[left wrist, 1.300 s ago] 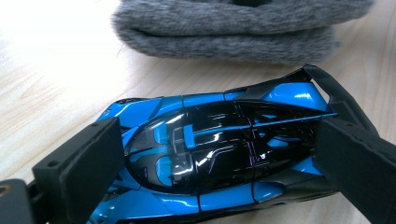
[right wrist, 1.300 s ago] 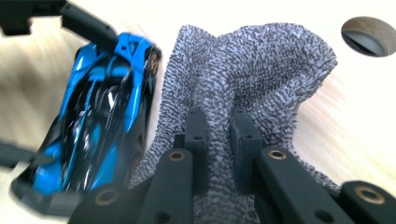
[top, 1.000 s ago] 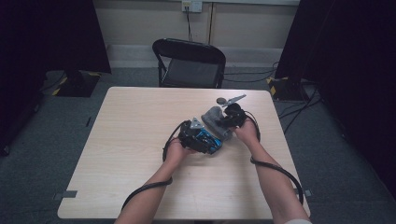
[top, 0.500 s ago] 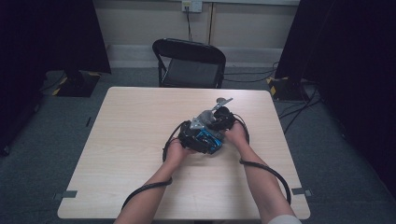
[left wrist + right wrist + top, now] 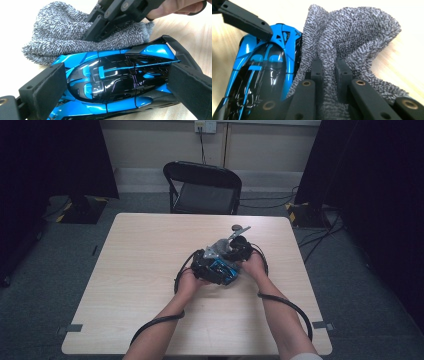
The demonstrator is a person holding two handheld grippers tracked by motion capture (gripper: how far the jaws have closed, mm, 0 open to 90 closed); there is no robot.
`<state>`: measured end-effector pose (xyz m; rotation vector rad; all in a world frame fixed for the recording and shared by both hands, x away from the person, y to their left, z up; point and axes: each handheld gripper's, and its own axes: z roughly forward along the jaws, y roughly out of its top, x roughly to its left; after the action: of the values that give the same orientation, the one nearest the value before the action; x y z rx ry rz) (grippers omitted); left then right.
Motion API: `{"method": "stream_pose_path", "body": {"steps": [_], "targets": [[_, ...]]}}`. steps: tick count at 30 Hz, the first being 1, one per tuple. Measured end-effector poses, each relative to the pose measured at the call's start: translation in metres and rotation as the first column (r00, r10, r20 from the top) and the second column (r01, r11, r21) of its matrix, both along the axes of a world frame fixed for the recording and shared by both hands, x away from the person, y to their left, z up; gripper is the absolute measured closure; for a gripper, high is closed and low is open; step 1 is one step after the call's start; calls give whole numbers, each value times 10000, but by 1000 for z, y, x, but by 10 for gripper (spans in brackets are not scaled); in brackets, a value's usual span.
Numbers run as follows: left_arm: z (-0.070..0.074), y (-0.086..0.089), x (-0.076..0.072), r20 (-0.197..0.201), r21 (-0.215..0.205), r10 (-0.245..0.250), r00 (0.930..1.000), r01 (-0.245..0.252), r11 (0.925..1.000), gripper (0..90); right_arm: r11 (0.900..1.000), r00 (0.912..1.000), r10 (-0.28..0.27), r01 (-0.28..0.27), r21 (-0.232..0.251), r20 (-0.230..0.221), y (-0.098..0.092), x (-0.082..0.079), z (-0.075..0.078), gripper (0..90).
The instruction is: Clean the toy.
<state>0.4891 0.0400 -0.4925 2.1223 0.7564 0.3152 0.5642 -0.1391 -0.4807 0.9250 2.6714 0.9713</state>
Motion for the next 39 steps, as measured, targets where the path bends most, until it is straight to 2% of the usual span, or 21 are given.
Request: {"method": "stream_pose_path", "body": {"steps": [8, 26, 39], "targets": [[0, 0, 0, -35, 33, -14, 10000, 14, 10000, 25, 9994, 9994, 339, -339, -5, -8, -5, -3, 1, 804], [1, 0, 1, -70, 110, -27, 10000, 28, 9999, 28, 9987, 9992, 358, -351, 368, -186, -28, -17, -1, 803], [2, 0, 1, -115, 188, -60, 9999, 62, 9998, 35, 9986, 9992, 335, -326, 419, -203, -43, -29, 0, 802]]}}
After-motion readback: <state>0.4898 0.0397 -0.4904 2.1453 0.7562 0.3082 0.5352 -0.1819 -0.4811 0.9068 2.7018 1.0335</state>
